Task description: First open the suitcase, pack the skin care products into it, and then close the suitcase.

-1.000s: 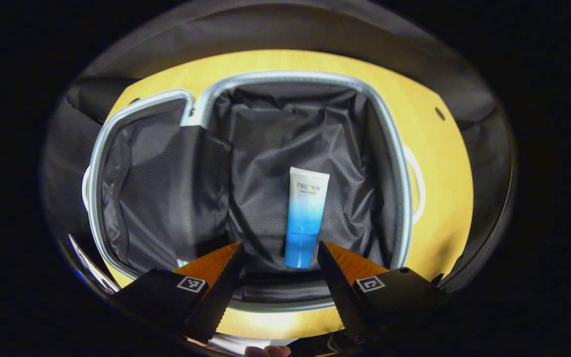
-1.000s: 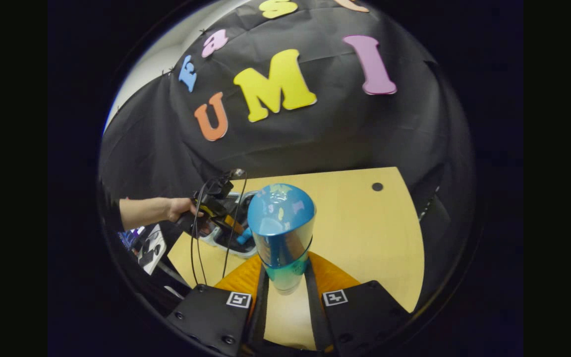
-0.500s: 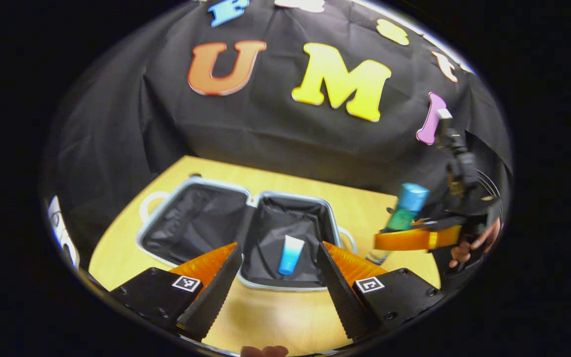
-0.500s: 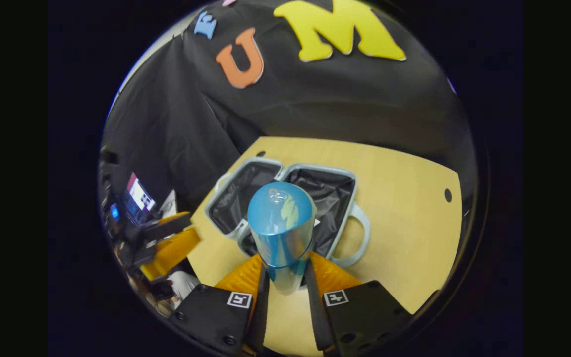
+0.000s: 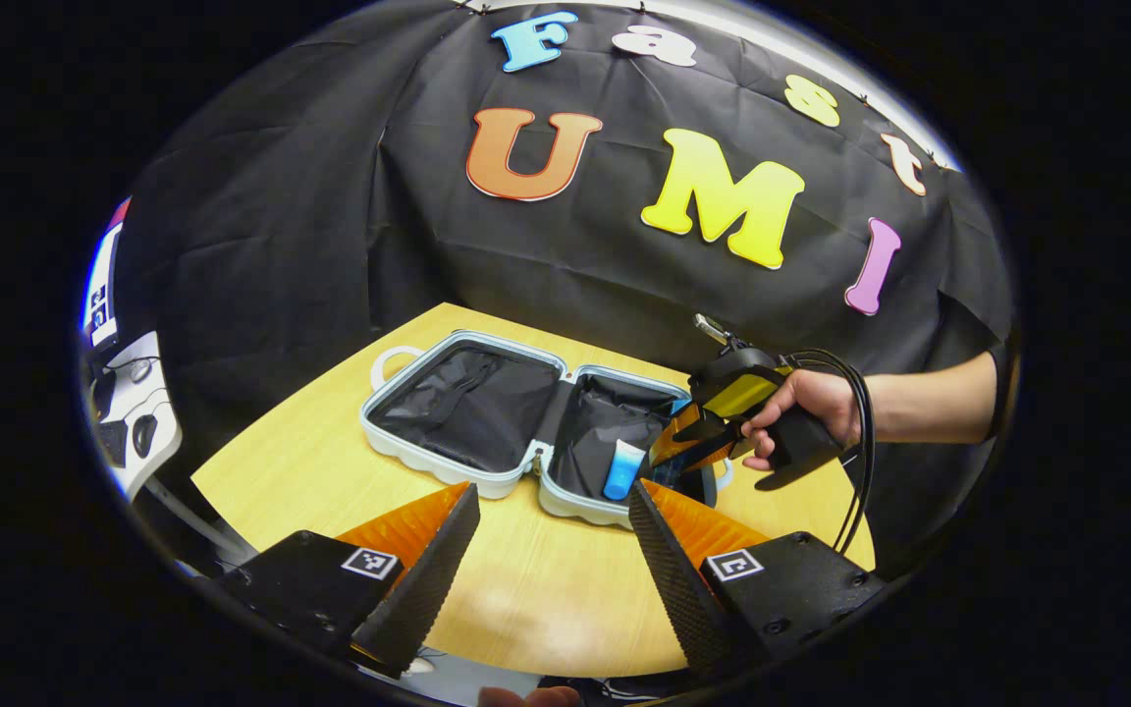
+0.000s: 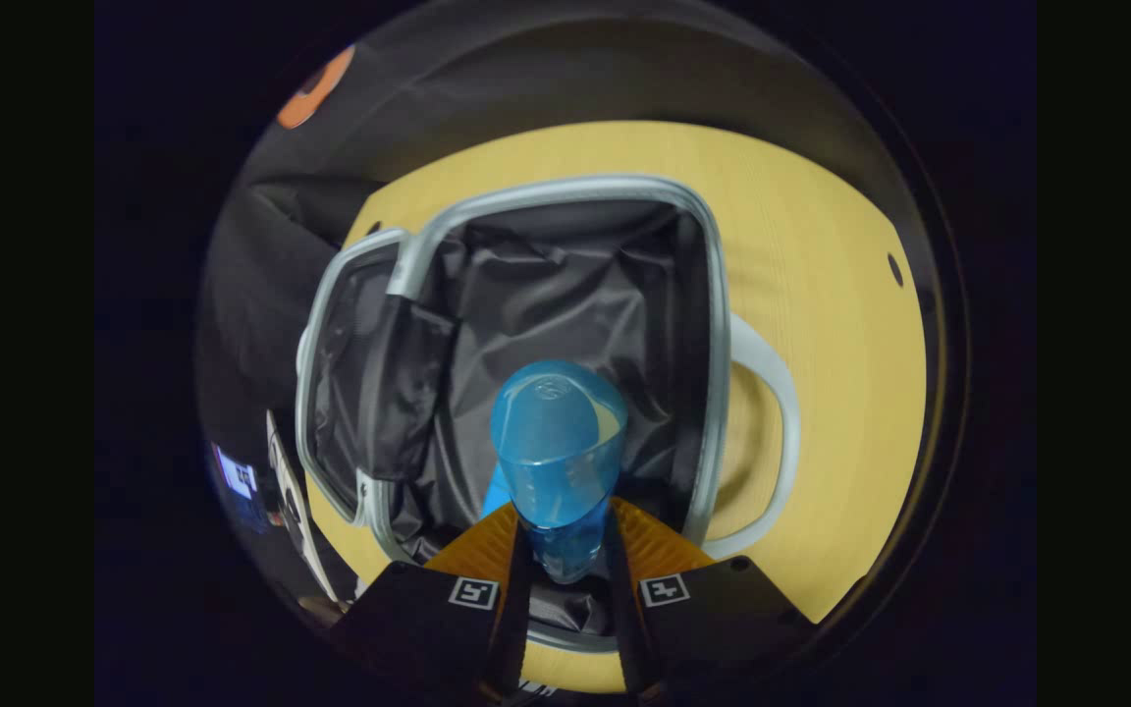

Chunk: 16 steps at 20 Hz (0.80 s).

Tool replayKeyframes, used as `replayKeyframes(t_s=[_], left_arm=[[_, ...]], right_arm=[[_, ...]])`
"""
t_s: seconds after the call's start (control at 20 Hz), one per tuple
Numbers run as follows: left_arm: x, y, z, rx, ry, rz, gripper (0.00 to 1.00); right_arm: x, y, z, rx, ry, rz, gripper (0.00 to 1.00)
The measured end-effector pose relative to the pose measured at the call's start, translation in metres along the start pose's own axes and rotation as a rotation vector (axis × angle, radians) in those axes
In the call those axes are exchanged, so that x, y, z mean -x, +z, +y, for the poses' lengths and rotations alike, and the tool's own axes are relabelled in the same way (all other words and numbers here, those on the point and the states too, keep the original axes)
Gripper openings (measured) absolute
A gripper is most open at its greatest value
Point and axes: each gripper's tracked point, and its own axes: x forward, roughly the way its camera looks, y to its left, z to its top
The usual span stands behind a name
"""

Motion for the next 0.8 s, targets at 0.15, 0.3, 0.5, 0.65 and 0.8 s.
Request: replayKeyframes(t_s=[0.15,0.3,0.5,0.65,0.8], left_arm=[[0.005,0.009,0.003,0.005,-0.012,-0.014,0.98],[0.007,0.020,0.000,0.020,-0.025,-0.035,0.98],[0.011,0.026,-0.002,-0.014,-0.033,-0.053,0.98],[0.014,0.025,0.001,-0.047,-0.032,-0.055,0.98],[0.019,0.025,0.006,-0.033,-0.023,-0.053,0.98]], right_arm=[[-0.014,-0.002,-0.003,-0.114,-0.030,0.072,0.36],[-0.023,-0.003,-0.003,-0.166,-0.055,0.099,0.33],[-0.029,-0.004,-0.005,-0.158,-0.095,0.096,0.36],[-0.036,-0.006,-0.009,-0.135,-0.122,0.089,0.36],[-0.039,-0.005,-0.008,-0.158,-0.134,0.081,0.40]])
